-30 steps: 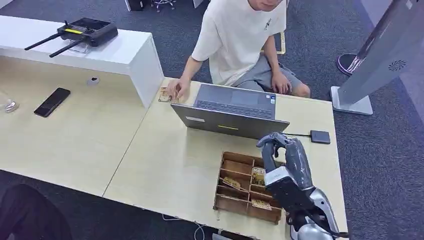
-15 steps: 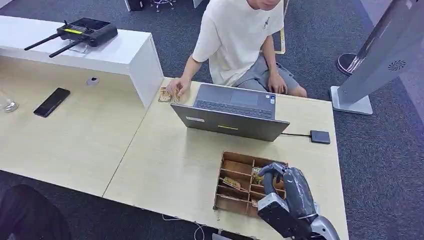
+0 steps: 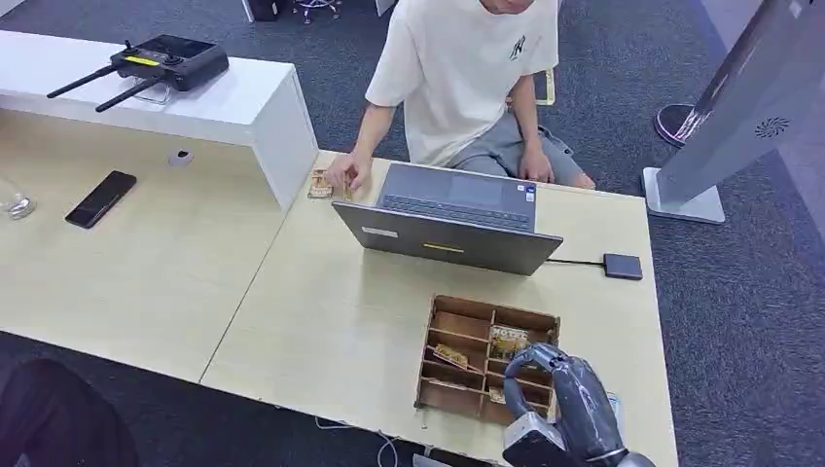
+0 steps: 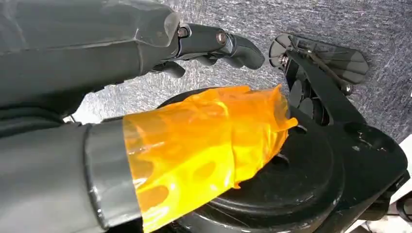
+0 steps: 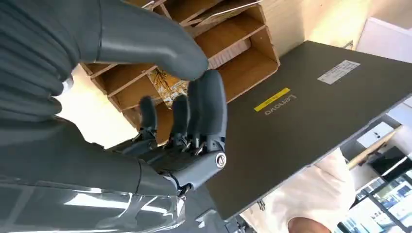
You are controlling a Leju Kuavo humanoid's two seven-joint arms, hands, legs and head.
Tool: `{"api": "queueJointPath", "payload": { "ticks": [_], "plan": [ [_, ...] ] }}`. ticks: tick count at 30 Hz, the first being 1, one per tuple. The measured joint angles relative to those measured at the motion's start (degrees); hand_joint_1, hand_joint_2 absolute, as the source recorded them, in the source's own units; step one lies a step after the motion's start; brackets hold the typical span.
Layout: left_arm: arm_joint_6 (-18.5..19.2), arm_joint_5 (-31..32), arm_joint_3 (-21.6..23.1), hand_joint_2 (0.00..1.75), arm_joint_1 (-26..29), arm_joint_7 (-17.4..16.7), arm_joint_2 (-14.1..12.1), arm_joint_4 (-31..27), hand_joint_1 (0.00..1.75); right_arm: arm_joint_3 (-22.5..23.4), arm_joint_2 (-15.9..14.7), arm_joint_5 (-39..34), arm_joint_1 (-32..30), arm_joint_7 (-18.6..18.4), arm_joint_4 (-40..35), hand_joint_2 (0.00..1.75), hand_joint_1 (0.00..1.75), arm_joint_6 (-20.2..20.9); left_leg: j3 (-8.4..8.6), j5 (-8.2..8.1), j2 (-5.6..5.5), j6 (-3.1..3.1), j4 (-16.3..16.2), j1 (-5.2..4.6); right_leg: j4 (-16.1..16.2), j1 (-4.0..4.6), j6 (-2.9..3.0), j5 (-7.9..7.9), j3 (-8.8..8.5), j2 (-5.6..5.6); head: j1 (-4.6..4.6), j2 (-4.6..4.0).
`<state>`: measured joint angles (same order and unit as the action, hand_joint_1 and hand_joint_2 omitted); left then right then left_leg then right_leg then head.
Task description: Pass the card to the sensor for recognition and then transmit it.
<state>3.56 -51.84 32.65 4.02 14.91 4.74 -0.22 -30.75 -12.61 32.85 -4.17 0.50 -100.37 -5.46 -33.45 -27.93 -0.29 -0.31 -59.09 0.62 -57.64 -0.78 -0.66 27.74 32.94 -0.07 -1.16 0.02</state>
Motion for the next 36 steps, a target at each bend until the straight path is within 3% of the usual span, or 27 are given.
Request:
{"api": "queueJointPath", "payload": {
  "ticks": [6,11,15,16,28,36],
  "plan": [
    [-1.29,-0.5,-0.2,0.0,-0.11,0.0,0.26,0.0,0.0,-0.94,-0.41,2.71,-0.59,-0.55,-0.5,1.75,1.31,-0.74,0.0,0.0,-0.01,0.0,0.0,0.0,0.0,0.0,0.0,0.0,0.0,-0.01,0.0,0.0],
    [-4.98,-1.31,-0.48,0.0,-0.27,0.07,1.92,0.0,0.0,-2.51,-1.62,5.05,-1.44,-1.38,-1.4,1.75,1.03,-2.38,0.0,0.0,0.02,0.0,0.0,-0.02,0.0,-0.02,0.0,0.0,0.0,0.01,0.02,0.0],
    [-5.01,-1.36,-0.48,0.0,-0.28,0.09,2.01,0.0,0.0,-2.91,-2.95,5.13,-1.34,-0.9,-1.36,1.75,0.98,-2.43,-0.01,-0.01,0.01,0.01,0.0,-0.02,0.01,-0.02,-0.01,0.0,0.0,0.0,0.0,0.0],
    [-5.01,-1.38,-0.48,0.0,-0.28,0.09,2.01,0.0,0.0,-2.95,-3.23,5.11,-1.34,-0.85,-1.36,1.75,0.84,-2.43,-0.01,-0.01,0.01,0.01,0.0,-0.02,0.01,-0.02,-0.01,0.0,0.0,0.0,0.0,0.0],
    [-4.94,-1.44,-0.48,0.0,-0.28,0.09,2.01,0.0,0.0,-3.69,-4.96,7.45,-1.35,-0.24,-1.35,1.75,0.87,-3.13,0.0,-0.01,0.01,0.01,0.0,-0.01,0.01,-0.01,0.0,0.0,0.0,0.0,0.0,0.0],
    [-4.92,-1.18,-0.48,0.0,-0.27,0.2,1.99,0.0,0.0,-5.42,-4.98,11.93,-1.67,-2.25,-1.68,1.75,0.82,-4.5,0.0,-0.01,0.01,0.01,0.0,-0.01,0.01,-0.01,-0.01,0.0,0.0,0.0,0.0,0.0]
  ]
}}
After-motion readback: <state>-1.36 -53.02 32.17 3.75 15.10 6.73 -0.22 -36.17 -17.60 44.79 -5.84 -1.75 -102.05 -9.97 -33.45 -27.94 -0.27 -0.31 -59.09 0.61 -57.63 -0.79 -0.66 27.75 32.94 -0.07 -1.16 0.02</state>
